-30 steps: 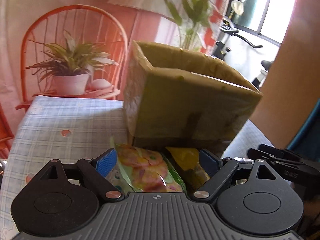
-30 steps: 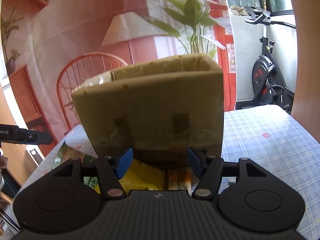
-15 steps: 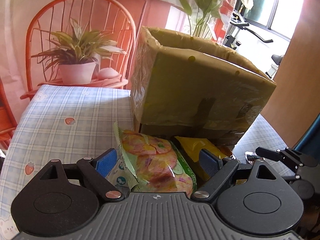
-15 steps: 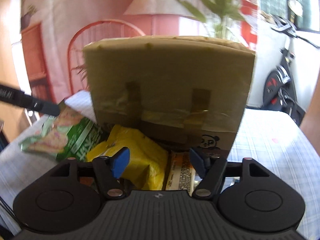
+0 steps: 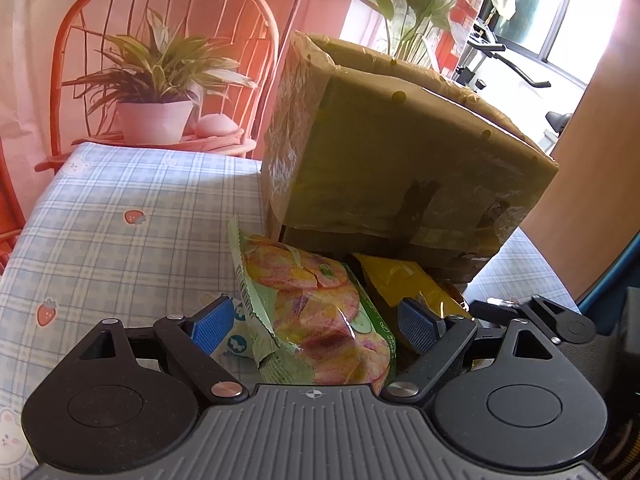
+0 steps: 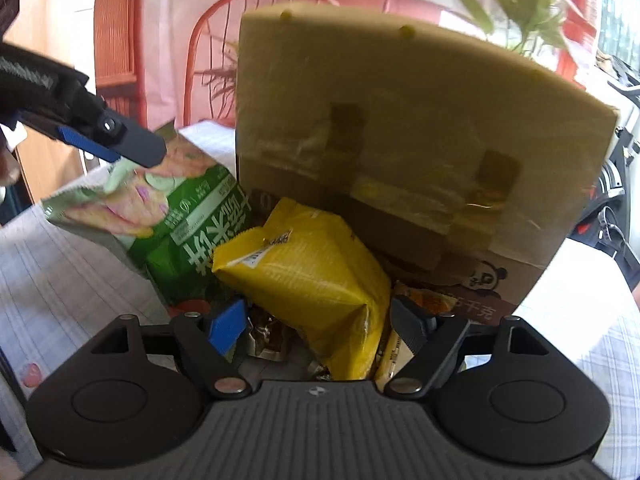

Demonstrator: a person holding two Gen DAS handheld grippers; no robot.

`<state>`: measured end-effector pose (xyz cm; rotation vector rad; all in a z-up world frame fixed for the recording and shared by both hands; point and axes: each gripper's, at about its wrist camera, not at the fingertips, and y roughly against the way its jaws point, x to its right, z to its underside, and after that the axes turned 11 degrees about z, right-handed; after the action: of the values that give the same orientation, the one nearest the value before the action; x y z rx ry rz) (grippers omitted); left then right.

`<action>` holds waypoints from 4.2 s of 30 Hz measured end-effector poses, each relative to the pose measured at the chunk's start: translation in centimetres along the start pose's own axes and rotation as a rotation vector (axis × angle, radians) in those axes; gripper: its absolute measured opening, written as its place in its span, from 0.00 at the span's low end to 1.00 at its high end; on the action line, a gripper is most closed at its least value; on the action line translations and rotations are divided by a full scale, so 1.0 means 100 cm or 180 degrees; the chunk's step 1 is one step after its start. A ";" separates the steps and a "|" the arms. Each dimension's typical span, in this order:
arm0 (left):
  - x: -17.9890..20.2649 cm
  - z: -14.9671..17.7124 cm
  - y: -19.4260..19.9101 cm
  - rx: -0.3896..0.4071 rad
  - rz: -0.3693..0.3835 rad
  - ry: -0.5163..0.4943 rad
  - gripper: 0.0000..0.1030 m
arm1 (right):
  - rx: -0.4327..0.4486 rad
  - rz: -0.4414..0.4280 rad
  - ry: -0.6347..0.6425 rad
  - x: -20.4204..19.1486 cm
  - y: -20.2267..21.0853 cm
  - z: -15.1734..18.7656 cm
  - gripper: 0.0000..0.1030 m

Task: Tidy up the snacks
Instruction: 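Close the left tool on the green-and-pink chip bag while the right tool grasps the yellow chip bag, then lift both chip bags and carry them over the cardboard box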

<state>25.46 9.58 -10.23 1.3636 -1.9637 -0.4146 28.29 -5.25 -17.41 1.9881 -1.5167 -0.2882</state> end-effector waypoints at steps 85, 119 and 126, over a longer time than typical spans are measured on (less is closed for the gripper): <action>0.034 -0.023 0.044 0.0586 0.0436 -0.0165 0.59 | 0.0709 -0.0164 -0.1141 0.064 0.078 -0.026 0.53; 0.099 -0.189 0.020 0.0768 0.0102 -0.1093 0.59 | 0.1195 -0.0117 -0.1425 0.157 0.069 -0.149 0.53; 0.103 -0.203 -0.043 0.0279 -0.0178 -0.1399 0.59 | 0.0955 -0.0114 -0.1441 0.172 0.025 -0.168 0.53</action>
<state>40.49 1.06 5.17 1.4790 -2.3217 -0.7116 40.49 -15.99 0.57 2.2941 -1.8948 -0.5875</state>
